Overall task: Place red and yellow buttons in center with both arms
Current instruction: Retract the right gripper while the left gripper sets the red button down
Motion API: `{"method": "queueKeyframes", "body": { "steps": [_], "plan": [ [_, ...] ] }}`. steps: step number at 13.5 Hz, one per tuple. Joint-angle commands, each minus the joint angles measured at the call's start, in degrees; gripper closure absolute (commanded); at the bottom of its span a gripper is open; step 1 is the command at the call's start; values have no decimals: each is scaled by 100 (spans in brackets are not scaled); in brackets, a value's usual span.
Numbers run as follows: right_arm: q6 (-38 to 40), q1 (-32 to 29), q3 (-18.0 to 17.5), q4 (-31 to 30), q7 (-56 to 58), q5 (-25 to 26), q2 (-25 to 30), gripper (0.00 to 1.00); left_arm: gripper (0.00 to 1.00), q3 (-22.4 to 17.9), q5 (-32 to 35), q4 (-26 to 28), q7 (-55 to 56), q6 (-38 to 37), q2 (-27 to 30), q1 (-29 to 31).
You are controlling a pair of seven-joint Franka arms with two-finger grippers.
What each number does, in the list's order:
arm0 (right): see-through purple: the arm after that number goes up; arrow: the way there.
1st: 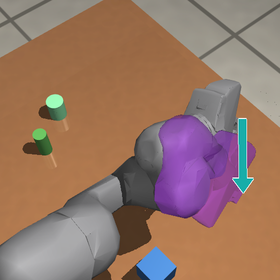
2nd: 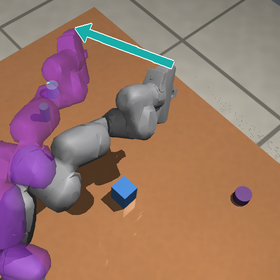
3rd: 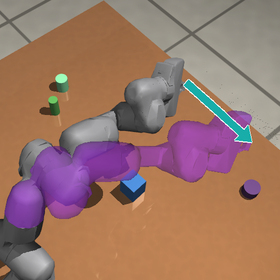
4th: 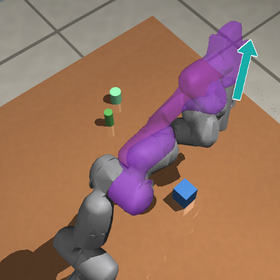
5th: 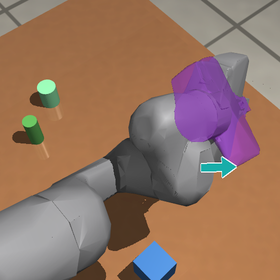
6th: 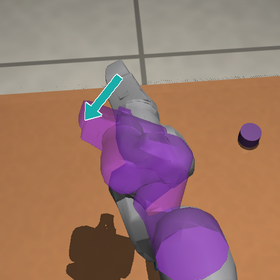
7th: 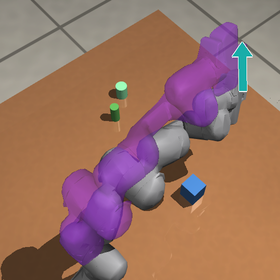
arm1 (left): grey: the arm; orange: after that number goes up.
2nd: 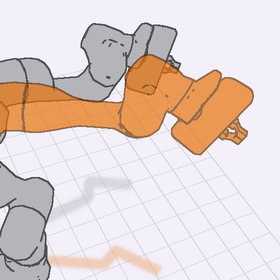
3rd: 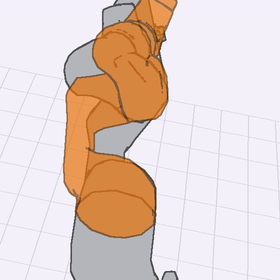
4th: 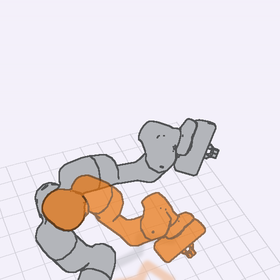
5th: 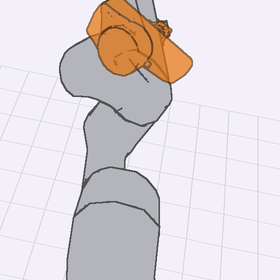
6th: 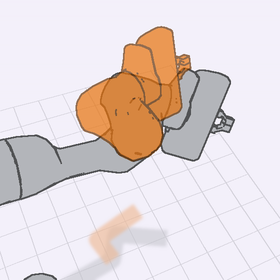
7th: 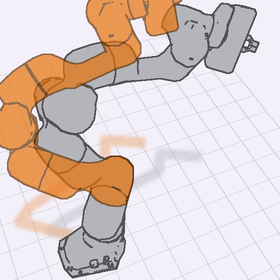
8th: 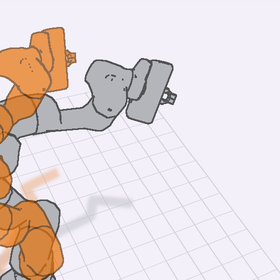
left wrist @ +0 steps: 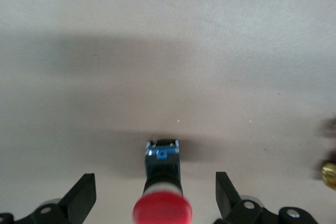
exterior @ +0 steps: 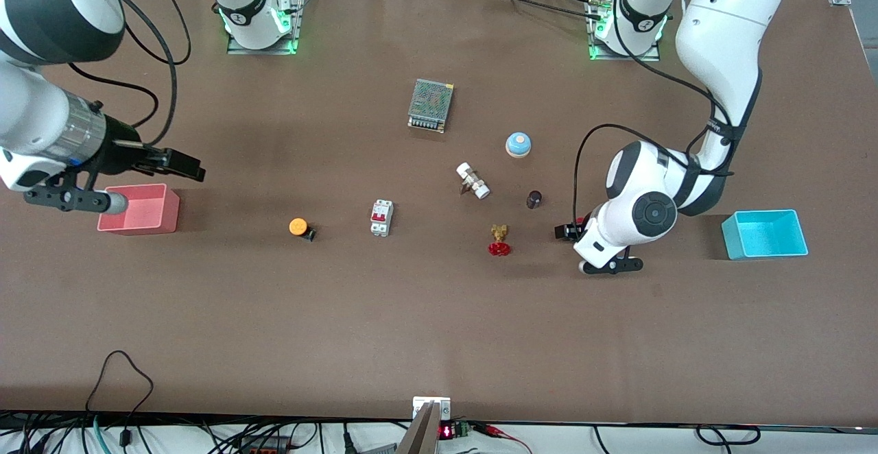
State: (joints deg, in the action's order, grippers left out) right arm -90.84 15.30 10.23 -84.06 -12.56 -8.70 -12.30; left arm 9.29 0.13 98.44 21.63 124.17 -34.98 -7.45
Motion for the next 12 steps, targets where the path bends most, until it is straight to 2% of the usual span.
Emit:
{"method": "queueKeyframes", "body": {
  "steps": [1, 3, 4, 7, 8, 12],
  "plan": [
    [84, -9, -4, -129, 139, 227, 254, 0, 0, -67, 57, 79, 8, -393, 701, 6],
    [208, -53, 75, -15, 525, 255, 316, 0, 0, -85, 57, -96, 17, -795, 1026, 59],
    [207, -332, 15, 46, 788, 289, 403, 0, 0, -94, 170, -288, 17, -1137, 1150, 76],
    [356, -1656, -835, 30, 1211, 447, 535, 0, 0, -24, 855, -527, -140, -1912, 1737, 120],
    [383, -1801, -925, -5, 1308, 648, 580, 0, 0, -32, 874, -528, -333, -2105, 2010, 120],
    [472, -1820, -830, -189, 1309, 826, 624, 0, 0, -24, 726, -545, -1308, -2819, 2811, 480]
  ]
}}
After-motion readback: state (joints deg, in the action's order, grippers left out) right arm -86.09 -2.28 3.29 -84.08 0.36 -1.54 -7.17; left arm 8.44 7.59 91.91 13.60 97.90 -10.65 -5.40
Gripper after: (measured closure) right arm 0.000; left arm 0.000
